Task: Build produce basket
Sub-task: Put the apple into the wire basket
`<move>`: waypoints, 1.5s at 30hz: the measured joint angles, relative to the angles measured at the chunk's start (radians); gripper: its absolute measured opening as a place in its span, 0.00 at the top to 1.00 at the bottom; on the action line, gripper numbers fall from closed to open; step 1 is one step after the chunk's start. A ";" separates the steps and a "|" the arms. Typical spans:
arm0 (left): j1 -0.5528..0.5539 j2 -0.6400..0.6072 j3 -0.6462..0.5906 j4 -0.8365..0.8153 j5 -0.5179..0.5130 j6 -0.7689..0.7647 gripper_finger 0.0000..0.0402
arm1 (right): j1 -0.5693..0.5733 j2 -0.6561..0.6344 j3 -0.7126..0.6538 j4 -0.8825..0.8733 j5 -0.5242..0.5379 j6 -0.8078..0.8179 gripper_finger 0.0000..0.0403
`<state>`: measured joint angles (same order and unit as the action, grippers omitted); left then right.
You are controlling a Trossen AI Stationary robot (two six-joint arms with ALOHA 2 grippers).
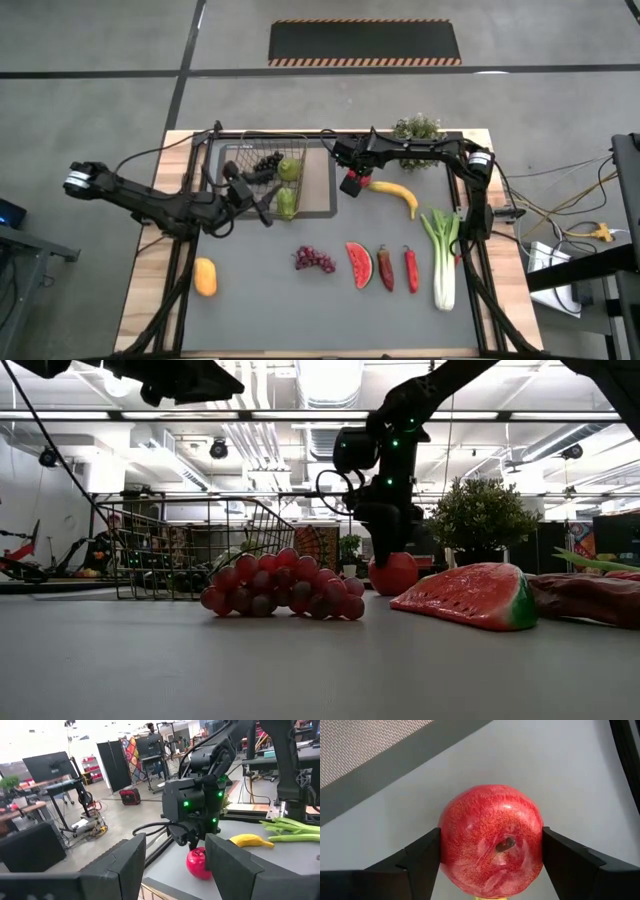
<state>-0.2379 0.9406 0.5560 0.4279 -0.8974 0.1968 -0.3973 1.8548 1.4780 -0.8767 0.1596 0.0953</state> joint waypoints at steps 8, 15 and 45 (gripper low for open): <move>0.000 -0.114 -0.007 0.004 -0.001 0.054 0.53 | 0.014 -0.076 0.078 -0.066 -0.002 -0.002 0.28; 0.000 -0.187 -0.069 0.011 -0.001 0.052 0.53 | 0.089 -0.138 0.210 -0.088 -0.002 -0.006 0.28; 0.000 -0.301 -0.089 0.010 0.011 0.055 0.53 | 0.249 0.292 0.698 0.301 -0.117 -0.210 0.28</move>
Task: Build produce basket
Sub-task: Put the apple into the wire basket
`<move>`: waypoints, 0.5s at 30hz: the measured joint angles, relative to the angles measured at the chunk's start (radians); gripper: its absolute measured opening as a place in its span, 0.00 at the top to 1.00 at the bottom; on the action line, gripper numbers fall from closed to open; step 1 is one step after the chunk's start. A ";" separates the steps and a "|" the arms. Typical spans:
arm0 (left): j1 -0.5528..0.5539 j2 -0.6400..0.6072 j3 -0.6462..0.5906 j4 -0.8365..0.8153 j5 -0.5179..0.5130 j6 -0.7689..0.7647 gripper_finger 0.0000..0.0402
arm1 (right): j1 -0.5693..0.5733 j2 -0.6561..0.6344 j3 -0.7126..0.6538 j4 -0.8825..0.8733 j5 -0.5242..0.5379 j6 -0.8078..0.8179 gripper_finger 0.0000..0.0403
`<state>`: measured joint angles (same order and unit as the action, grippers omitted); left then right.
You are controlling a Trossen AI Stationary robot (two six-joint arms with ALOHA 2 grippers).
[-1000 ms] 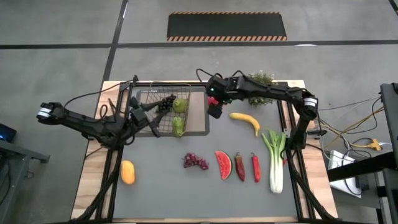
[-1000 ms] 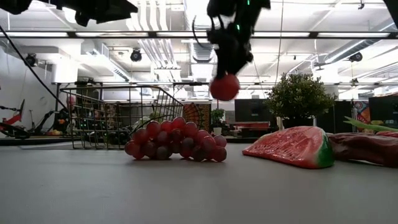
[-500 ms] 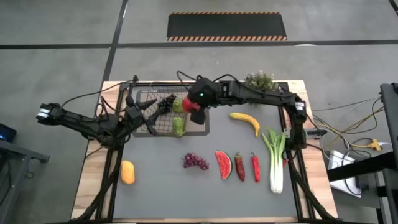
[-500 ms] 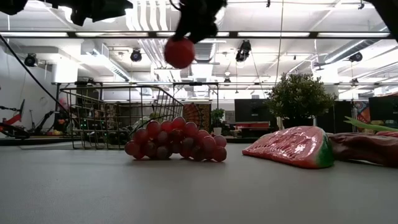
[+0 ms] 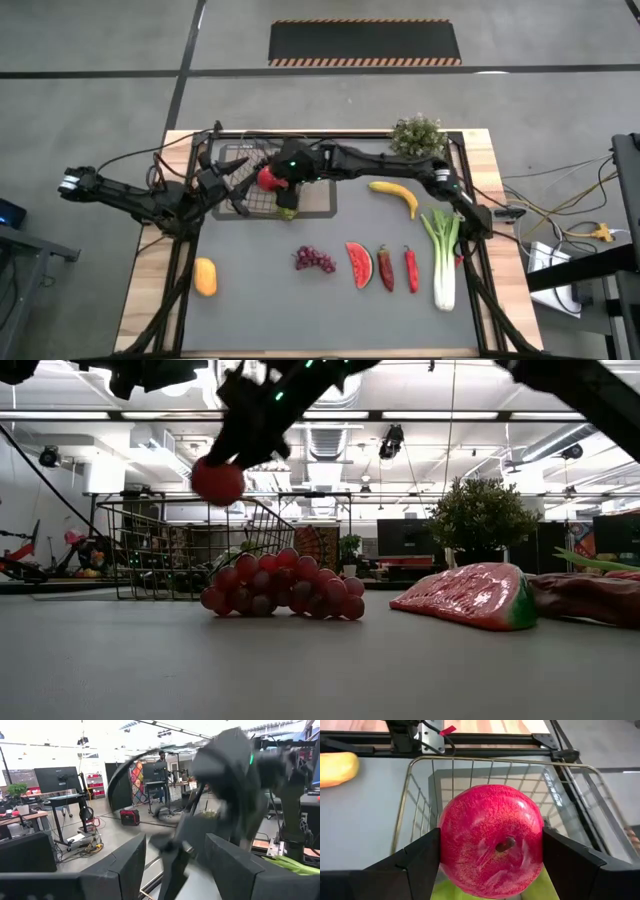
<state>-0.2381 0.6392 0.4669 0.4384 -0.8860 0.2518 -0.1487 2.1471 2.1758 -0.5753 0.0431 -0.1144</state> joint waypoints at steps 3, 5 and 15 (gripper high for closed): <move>0.000 -0.005 -0.002 -0.001 0.000 0.016 0.53 | -0.003 0.063 0.025 0.051 0.000 0.007 0.28; 0.000 -0.007 -0.002 -0.001 0.002 0.017 0.53 | -0.004 0.096 0.045 0.064 -0.001 0.019 0.28; 0.000 -0.010 -0.003 0.000 0.003 0.019 0.53 | -0.006 0.175 0.077 0.051 -0.029 0.063 0.28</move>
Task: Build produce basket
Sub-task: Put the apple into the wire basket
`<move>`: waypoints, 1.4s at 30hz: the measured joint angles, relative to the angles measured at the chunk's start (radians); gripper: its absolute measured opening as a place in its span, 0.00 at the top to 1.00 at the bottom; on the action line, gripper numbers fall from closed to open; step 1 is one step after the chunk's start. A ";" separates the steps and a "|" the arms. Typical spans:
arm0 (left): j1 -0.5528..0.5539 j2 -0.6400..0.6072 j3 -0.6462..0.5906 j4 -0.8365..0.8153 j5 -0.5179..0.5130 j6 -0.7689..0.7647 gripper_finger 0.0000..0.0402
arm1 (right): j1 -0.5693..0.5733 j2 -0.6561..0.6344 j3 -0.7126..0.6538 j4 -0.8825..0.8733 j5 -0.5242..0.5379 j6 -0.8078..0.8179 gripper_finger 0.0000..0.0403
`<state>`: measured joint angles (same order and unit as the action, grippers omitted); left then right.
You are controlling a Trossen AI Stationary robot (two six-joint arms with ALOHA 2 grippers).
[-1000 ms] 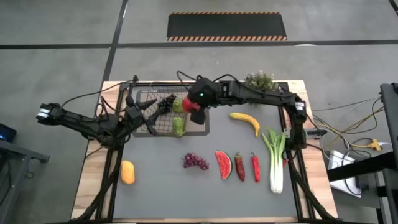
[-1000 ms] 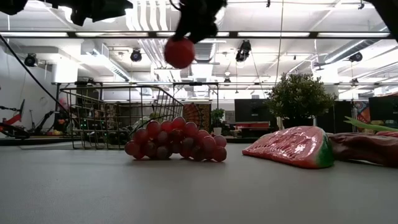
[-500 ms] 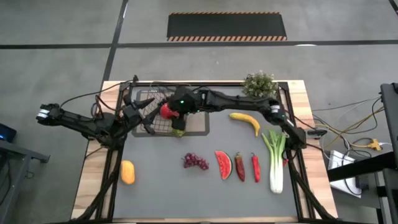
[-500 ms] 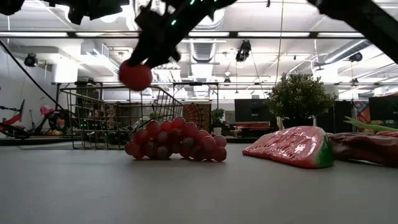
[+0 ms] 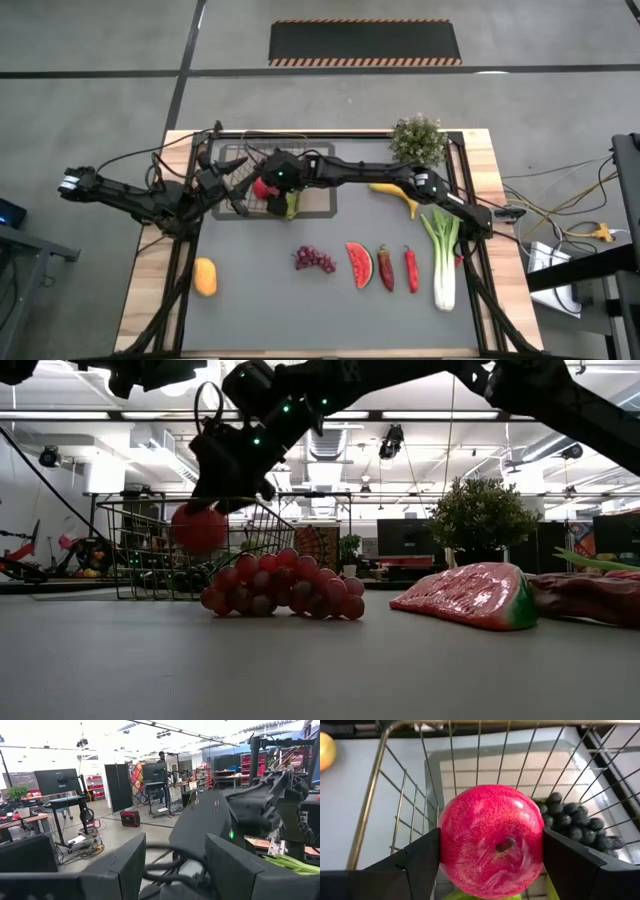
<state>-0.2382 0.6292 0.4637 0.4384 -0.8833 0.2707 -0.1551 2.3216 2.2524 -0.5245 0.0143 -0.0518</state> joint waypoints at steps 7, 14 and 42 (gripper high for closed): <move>0.000 -0.004 -0.002 0.002 0.000 0.000 0.53 | 0.000 0.010 0.000 0.008 -0.022 0.010 0.18; 0.000 -0.005 -0.003 0.003 -0.001 0.026 0.53 | -0.001 0.010 0.000 0.021 -0.023 0.038 0.11; 0.000 0.034 -0.007 0.069 0.010 0.109 0.53 | 0.062 -0.403 -0.031 -0.546 -0.022 0.066 0.16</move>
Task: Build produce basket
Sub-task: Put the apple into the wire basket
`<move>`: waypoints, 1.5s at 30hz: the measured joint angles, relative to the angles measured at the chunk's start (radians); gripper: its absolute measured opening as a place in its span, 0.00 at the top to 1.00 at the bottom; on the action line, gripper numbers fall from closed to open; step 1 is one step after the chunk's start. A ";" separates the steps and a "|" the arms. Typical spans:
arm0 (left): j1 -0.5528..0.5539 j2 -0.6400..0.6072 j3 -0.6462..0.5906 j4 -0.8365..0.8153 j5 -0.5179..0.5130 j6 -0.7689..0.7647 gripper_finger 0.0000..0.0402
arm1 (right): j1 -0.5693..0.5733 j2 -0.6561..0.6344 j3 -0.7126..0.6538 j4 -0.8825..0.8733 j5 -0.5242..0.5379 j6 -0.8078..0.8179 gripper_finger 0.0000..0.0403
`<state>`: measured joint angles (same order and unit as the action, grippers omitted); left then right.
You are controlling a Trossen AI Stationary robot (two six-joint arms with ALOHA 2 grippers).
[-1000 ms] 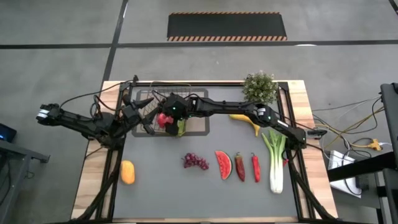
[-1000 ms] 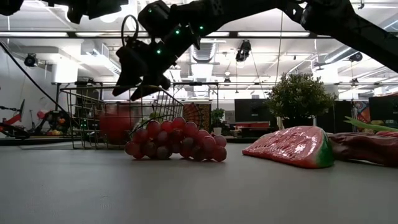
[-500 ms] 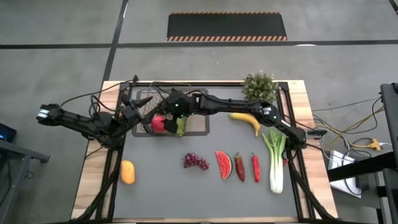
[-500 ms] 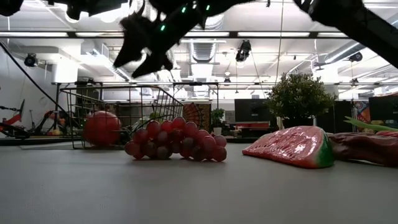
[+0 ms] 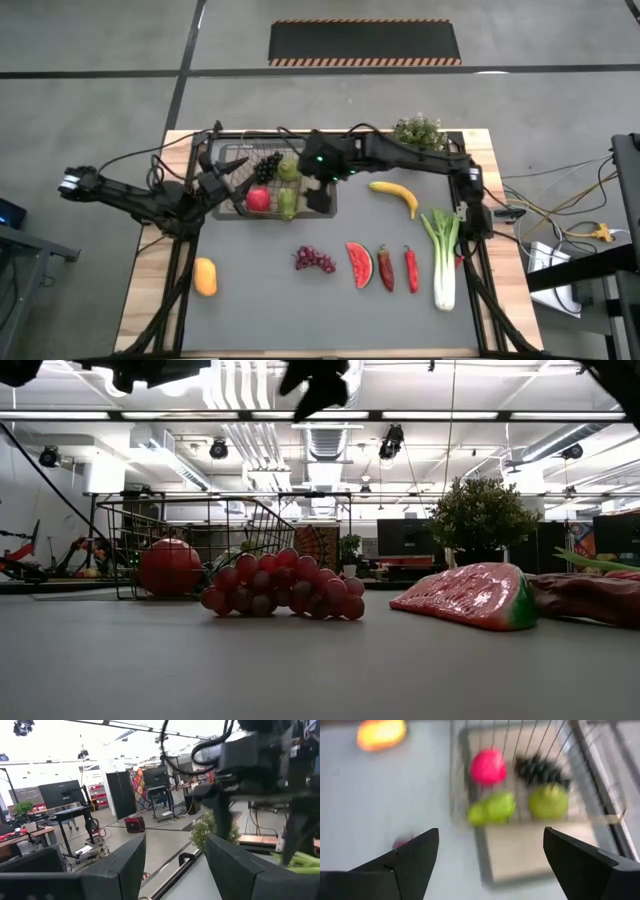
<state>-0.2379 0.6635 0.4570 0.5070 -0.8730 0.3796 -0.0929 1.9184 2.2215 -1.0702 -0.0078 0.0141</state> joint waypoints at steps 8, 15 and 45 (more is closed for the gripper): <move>0.000 0.103 0.052 -0.033 0.002 -0.027 0.53 | 0.118 -0.177 -0.240 -0.045 -0.001 -0.024 0.16; 0.000 0.229 0.165 -0.272 0.066 -0.195 0.53 | 0.195 -0.382 -0.643 0.232 -0.002 -0.006 0.16; 0.555 0.802 0.772 -1.677 0.664 -0.611 0.84 | 0.204 -0.842 -1.419 0.944 0.036 -0.142 0.16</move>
<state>0.3176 1.4656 1.2291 -1.1696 -0.2089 -0.2316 0.1112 1.0765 0.8026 -0.1267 0.0284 -0.1278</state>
